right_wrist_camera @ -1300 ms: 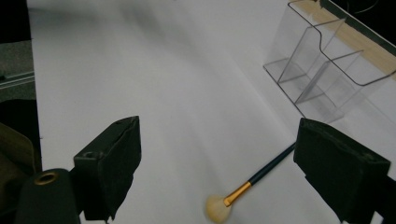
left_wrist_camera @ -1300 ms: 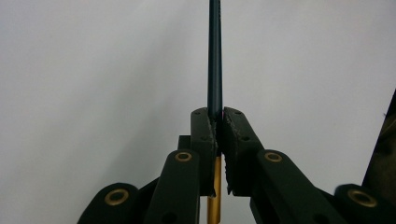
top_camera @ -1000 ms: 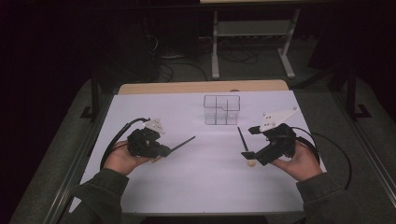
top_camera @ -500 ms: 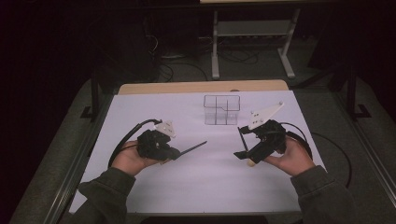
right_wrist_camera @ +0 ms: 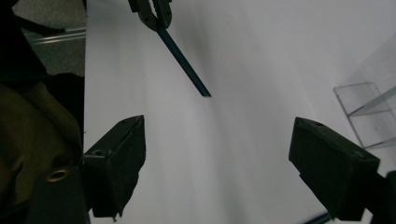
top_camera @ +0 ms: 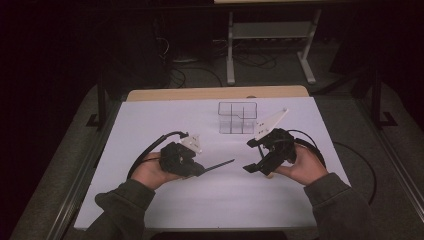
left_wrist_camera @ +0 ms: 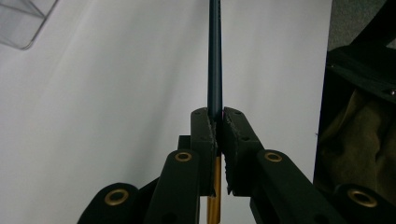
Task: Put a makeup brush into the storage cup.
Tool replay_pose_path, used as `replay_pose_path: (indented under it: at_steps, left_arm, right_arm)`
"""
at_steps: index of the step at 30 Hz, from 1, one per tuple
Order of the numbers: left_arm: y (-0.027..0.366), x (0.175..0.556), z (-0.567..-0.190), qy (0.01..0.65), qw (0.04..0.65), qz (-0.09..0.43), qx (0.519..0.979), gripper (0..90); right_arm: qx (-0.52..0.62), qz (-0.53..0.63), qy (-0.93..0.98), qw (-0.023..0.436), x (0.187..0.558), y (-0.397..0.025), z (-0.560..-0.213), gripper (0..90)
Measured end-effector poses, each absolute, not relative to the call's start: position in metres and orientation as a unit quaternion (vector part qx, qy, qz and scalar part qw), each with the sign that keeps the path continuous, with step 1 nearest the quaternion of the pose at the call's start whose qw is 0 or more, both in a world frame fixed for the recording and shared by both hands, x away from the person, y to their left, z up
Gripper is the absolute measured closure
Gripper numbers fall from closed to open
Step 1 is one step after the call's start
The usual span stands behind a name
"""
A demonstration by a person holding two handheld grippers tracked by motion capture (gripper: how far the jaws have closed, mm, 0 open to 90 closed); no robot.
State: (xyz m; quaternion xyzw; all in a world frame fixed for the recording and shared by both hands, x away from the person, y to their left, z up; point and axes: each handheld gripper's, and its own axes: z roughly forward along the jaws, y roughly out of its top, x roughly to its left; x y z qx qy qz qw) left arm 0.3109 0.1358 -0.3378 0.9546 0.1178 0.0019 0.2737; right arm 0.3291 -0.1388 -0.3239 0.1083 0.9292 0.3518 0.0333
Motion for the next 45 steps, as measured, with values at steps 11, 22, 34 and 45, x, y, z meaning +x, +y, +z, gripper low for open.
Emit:
replay_pose_path:
  at_steps: [11,22,34,45]
  left_arm:
    - [0.115,0.303,-0.344,0.081,0.276,-0.006,0.958,83.1]
    - [0.106,0.301,-0.35,0.065,0.27,-0.01,0.961,83.1]
    - [0.101,0.299,-0.351,0.052,0.268,-0.013,0.962,83.2]
    - [0.093,0.296,-0.352,0.039,0.264,-0.015,0.964,83.2]
  right_arm:
    - [0.073,0.321,0.944,0.006,0.325,-0.125,-0.332,29.9]
    - [0.045,0.303,0.952,-0.023,0.321,-0.113,-0.339,42.6]
    - [0.012,0.287,0.957,-0.048,0.316,-0.101,-0.346,64.1]
    - [-0.001,0.27,0.961,-0.053,0.316,-0.098,-0.35,74.6]
